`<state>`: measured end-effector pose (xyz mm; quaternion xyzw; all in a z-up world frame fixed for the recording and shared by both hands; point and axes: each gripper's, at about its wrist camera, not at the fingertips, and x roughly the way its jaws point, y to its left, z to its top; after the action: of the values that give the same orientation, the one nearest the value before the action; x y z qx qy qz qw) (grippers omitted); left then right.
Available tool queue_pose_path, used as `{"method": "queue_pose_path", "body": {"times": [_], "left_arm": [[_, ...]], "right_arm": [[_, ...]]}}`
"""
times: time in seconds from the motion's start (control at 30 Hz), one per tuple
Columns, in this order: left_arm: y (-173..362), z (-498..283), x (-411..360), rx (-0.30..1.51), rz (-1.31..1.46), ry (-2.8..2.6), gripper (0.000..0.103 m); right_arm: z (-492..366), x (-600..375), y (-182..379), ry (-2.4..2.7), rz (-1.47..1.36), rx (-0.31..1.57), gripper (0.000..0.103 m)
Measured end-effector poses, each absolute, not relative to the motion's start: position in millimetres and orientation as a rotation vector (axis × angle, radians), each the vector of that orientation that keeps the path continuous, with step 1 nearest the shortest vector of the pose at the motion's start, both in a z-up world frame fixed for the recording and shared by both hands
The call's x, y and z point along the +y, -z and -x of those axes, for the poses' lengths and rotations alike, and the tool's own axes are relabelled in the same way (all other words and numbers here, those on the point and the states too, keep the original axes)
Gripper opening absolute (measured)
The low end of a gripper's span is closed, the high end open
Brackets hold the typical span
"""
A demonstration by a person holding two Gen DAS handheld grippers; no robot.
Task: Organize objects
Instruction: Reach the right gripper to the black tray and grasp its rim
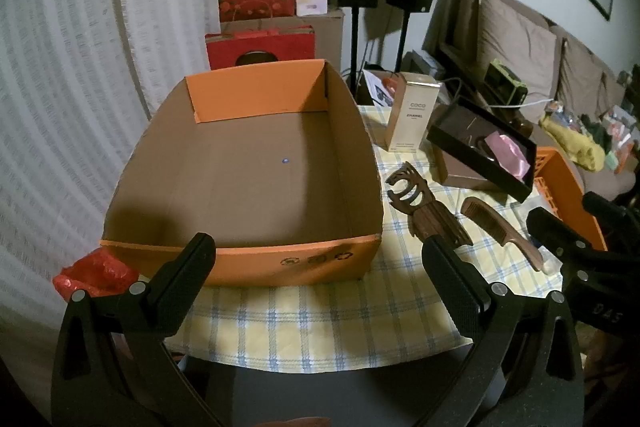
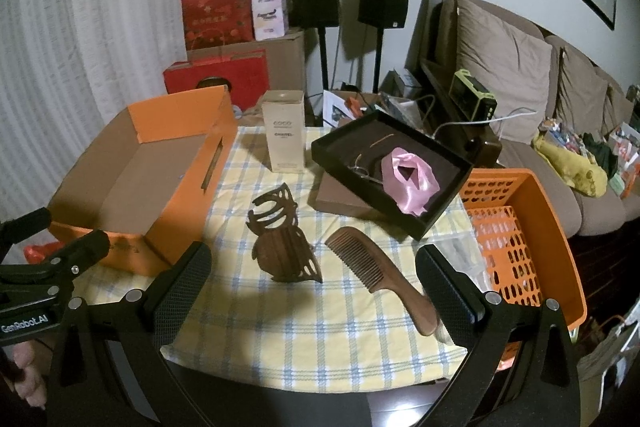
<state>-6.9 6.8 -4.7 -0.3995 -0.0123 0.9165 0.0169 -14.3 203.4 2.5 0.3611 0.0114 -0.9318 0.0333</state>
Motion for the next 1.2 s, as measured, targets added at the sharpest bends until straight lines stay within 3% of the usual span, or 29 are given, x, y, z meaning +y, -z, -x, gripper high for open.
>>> {"method": "queue_pose_path", "body": {"times": [0.53, 0.9, 1.2], "left_arm": [[4.6, 26.4, 16.4, -0.045, 1.2, -2.777, 0.103], [0.8, 50.5, 29.6, -0.064, 1.168, -2.723, 0.102], [-0.9, 83.5, 56.6, -0.07, 1.167, -2.635, 0.094]], "right_arm": [[30.4, 220.3, -4.9, 2.882, -1.098, 0.057, 0.103], [69.8, 287.2, -10.4, 2.961, -1.079, -0.016, 0.101], [126.2, 315.5, 6.3, 2.846, -1.226, -0.086, 0.079]]}}
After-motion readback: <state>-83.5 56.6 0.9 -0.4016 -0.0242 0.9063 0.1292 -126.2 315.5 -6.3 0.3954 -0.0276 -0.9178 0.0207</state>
